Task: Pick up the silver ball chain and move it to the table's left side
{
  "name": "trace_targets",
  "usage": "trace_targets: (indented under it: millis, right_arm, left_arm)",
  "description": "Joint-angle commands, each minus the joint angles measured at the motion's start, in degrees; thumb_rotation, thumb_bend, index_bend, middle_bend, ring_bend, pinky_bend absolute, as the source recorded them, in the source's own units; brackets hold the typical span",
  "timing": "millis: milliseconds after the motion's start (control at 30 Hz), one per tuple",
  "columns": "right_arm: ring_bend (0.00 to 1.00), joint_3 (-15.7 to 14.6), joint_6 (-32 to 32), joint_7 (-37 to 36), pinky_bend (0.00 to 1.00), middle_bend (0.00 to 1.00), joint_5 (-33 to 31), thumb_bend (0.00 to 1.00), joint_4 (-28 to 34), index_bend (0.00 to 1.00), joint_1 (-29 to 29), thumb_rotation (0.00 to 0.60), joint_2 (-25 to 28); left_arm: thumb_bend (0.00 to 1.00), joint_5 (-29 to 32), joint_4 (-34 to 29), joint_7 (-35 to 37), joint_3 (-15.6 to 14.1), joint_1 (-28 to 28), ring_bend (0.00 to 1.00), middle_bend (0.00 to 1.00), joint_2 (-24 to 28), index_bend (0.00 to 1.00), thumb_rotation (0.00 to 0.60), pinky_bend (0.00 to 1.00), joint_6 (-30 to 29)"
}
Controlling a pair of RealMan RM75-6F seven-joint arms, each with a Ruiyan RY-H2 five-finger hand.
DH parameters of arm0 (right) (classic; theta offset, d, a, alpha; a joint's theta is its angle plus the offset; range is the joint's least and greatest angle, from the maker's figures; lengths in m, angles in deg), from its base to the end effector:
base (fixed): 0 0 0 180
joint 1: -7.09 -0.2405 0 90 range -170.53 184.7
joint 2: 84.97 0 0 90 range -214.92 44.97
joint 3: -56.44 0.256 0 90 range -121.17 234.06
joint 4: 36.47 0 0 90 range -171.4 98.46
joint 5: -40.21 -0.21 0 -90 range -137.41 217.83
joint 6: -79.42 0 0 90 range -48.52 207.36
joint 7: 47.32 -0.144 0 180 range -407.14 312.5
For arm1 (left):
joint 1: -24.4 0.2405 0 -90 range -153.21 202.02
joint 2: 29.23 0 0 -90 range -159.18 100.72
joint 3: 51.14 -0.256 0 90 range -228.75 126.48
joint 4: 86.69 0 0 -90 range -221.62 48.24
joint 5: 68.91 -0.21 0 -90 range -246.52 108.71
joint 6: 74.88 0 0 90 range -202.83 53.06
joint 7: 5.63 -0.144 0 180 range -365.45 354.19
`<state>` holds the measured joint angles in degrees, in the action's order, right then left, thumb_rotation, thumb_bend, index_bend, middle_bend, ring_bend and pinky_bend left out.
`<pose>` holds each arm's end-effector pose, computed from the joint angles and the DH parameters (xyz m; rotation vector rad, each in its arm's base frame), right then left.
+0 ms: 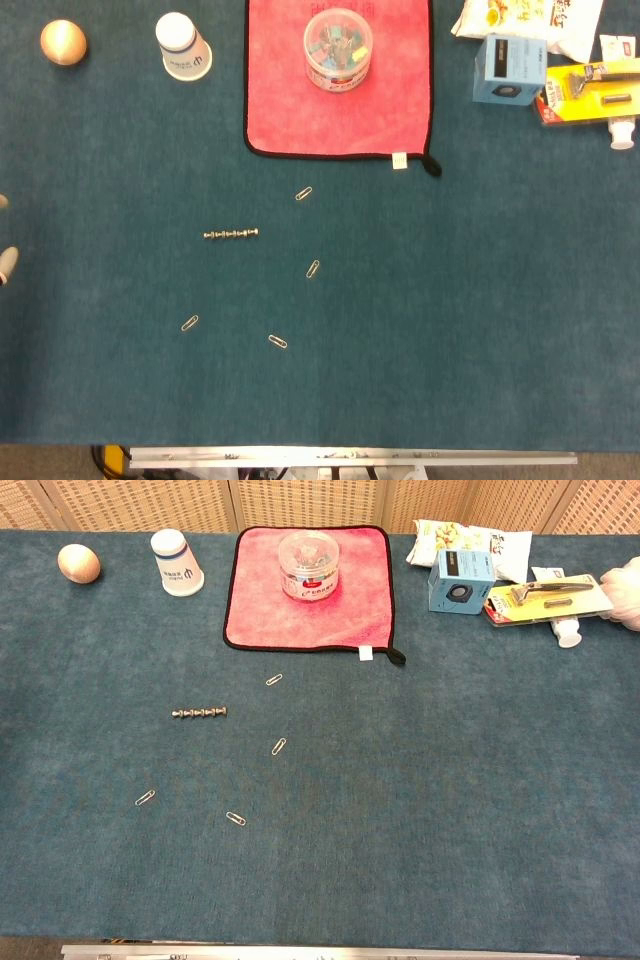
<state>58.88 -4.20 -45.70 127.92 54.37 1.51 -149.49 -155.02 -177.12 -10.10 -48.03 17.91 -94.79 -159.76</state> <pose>-0.3114 -0.1836 0.1533 1.4496 -0.8698 0.8759 -0.3097 0.1912 0.1542 -1.4266 -0.8176 -0.8664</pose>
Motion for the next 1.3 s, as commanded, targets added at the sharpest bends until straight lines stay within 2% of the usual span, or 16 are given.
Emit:
trace_targets:
  millis: [33, 167, 367, 467, 533, 633, 700, 867, 1067, 1300]
  right_arm:
    - [0.00, 0.27, -0.66, -0.62, 0.00, 0.05, 0.33, 0.00, -0.06, 0.00, 0.07, 0.600, -0.03]
    - [0.00, 0.19, 0.12, -0.60, 0.00, 0.05, 0.57, 0.00, -0.19, 0.00, -0.42, 0.600, -0.07]
    - [0.00, 0.44, -0.14, -1.72, 0.00, 0.05, 0.17, 0.00, -0.28, 0.00, -0.30, 0.600, 0.04]
    - [0.00, 0.73, -0.96, -2.83, 0.00, 0.05, -0.56, 0.00, -0.45, 0.00, 0.30, 0.600, 0.07]
    - [0.00, 0.84, -1.44, -3.52, 0.00, 0.06, -0.86, 0.00, -0.58, 0.01, 0.67, 0.600, 0.17]
    - [0.00, 1.02, -2.37, -4.75, 0.00, 0.06, -1.19, 0.00, -0.89, 0.01, 1.30, 0.600, 0.38]
    - [0.00, 1.25, -3.09, -5.69, 0.00, 0.06, -1.45, 0.00, -1.08, 0.02, 1.73, 0.600, 0.48]
    - [0.00, 1.76, -4.08, -7.47, 0.00, 0.06, -1.58, 0.00, -1.60, 0.03, 2.14, 0.600, 0.46]
    - [0.00, 1.83, -3.81, -8.28, 0.00, 0.06, -1.50, 0.00, -1.84, 0.04, 2.10, 0.600, 0.71]
    - [0.00, 2.07, -4.69, -10.13, 0.00, 0.06, -1.56, 0.00, -2.10, 0.06, 2.71, 0.600, 1.19]
  left_arm:
    - [0.23, 0.36, 0.22, 0.10, -0.19, -0.08, 0.23, 0.28, -0.12, 0.36, 0.600, 0.33, 0.56]
    - [0.23, 0.53, -0.38, 0.51, -0.97, -0.08, 0.23, 0.28, 1.11, 0.35, 0.600, 0.33, 1.84]
    - [0.23, -0.56, -0.56, 0.74, -0.98, 0.08, 0.23, 0.27, 1.19, 0.35, 0.600, 0.33, 0.61]
    - [0.23, -1.28, -0.53, 1.57, -1.20, 0.02, 0.22, 0.22, 1.01, 0.34, 0.600, 0.33, 0.44]
    - [0.23, -2.23, -0.90, 2.51, -1.58, -0.25, 0.17, 0.14, 1.18, 0.33, 0.600, 0.32, 0.70]
    - [0.23, -4.57, -2.28, 6.43, -2.70, -1.14, 0.06, 0.03, 2.23, 0.33, 0.600, 0.26, 1.97]
    - [0.23, -5.87, -3.50, 9.94, -3.40, -1.91, 0.01, 0.00, 3.22, 0.33, 0.600, 0.20, 3.14]
    - [0.23, -7.58, -6.19, 13.40, -4.05, -4.36, 0.00, 0.00, 4.99, 0.33, 0.600, 0.12, 6.51]
    - [0.23, -6.84, -11.00, 11.85, -3.17, -8.10, 0.00, 0.00, 7.30, 0.33, 0.600, 0.06, 11.64]
    - [0.23, -2.83, -15.05, 4.15, -1.88, -10.54, 0.00, 0.00, 5.60, 0.36, 0.600, 0.05, 15.73]
